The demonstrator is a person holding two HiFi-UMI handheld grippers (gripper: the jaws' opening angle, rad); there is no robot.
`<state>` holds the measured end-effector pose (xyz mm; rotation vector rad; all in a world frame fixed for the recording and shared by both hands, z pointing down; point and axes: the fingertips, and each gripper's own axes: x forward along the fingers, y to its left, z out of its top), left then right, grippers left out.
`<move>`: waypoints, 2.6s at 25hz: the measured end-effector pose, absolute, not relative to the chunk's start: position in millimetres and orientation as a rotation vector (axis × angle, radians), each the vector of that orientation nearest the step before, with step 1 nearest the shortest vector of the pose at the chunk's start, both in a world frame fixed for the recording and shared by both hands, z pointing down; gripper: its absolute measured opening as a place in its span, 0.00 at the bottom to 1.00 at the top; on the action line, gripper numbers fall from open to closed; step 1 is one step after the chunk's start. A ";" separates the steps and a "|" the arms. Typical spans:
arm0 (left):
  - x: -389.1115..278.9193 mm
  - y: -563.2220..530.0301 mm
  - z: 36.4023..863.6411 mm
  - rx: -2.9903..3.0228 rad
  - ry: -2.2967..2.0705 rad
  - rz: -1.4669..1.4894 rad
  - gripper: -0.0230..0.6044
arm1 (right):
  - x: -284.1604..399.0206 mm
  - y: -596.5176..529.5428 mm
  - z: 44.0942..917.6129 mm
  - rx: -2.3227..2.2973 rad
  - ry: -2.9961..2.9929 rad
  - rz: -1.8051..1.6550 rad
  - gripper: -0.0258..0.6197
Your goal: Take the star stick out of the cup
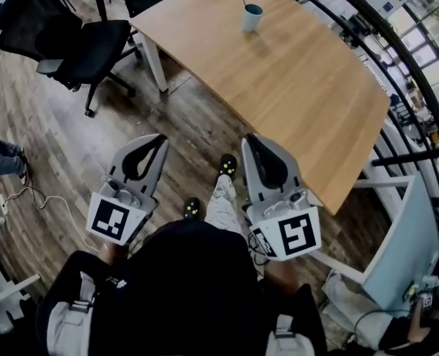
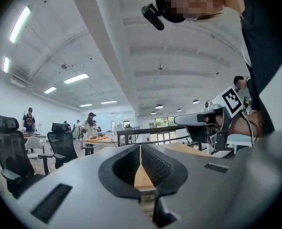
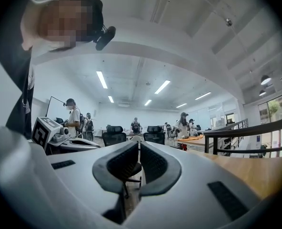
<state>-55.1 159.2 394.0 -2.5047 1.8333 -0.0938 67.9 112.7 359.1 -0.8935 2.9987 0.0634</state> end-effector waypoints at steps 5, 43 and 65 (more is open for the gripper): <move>-57.7 124.0 405.2 -2.522 1.861 -0.130 0.07 | 62.0 71.8 375.6 -0.882 3.005 -0.014 0.07; 24.3 -200.9 356.1 -2.501 1.772 -0.314 0.07 | 147.7 -255.8 327.9 -0.920 2.900 -0.040 0.08; -131.6 -349.3 362.2 -2.723 1.481 -0.249 0.07 | -27.7 -369.0 359.7 -1.233 2.942 -0.025 0.08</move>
